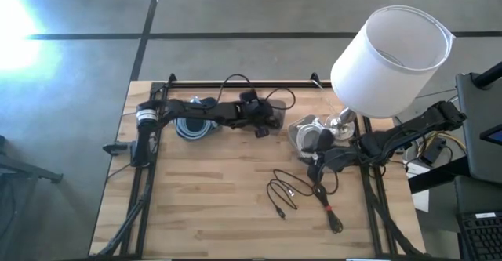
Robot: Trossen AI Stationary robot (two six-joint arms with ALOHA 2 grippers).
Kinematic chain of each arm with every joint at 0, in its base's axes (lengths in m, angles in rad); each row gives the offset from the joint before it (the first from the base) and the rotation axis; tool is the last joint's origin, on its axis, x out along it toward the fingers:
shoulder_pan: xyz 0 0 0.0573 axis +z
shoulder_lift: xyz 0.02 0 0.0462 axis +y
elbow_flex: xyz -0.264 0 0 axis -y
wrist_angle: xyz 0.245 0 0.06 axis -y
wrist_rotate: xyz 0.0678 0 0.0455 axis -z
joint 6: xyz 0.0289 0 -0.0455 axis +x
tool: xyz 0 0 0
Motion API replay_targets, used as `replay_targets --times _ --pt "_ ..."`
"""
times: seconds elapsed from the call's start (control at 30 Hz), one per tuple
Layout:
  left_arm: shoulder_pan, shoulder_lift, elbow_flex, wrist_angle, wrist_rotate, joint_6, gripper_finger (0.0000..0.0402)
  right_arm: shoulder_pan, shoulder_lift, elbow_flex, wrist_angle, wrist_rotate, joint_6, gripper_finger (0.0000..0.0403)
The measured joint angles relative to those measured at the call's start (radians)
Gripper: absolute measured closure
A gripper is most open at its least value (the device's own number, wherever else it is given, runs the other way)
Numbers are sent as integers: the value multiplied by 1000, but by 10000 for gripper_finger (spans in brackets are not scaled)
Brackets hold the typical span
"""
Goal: Pick & Place USB Port
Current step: Put the left black charger cable into the black bin
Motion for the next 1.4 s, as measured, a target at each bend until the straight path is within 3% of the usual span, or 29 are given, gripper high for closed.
replay_targets --times 0.23,0.4,0.57,0.93,1.27,1.4 --pt "-29 -188 0 -102 193 -98 271 0 0 -54 147 -130 42 246" --pt "-42 -305 -2 -160 205 -200 280 0 54 -63 147 -133 151 257" --pt "-48 -376 -38 -169 202 -239 285 0 191 -13 163 -240 148 266" --pt "-51 -392 -183 -163 201 -249 285 0 515 194 125 -378 122 248" --pt "-51 -397 -215 -154 194 -237 285 0 693 425 -185 -353 83 242" --pt "-51 -399 -215 -117 195 -217 285 0 763 483 -232 -358 82 241"
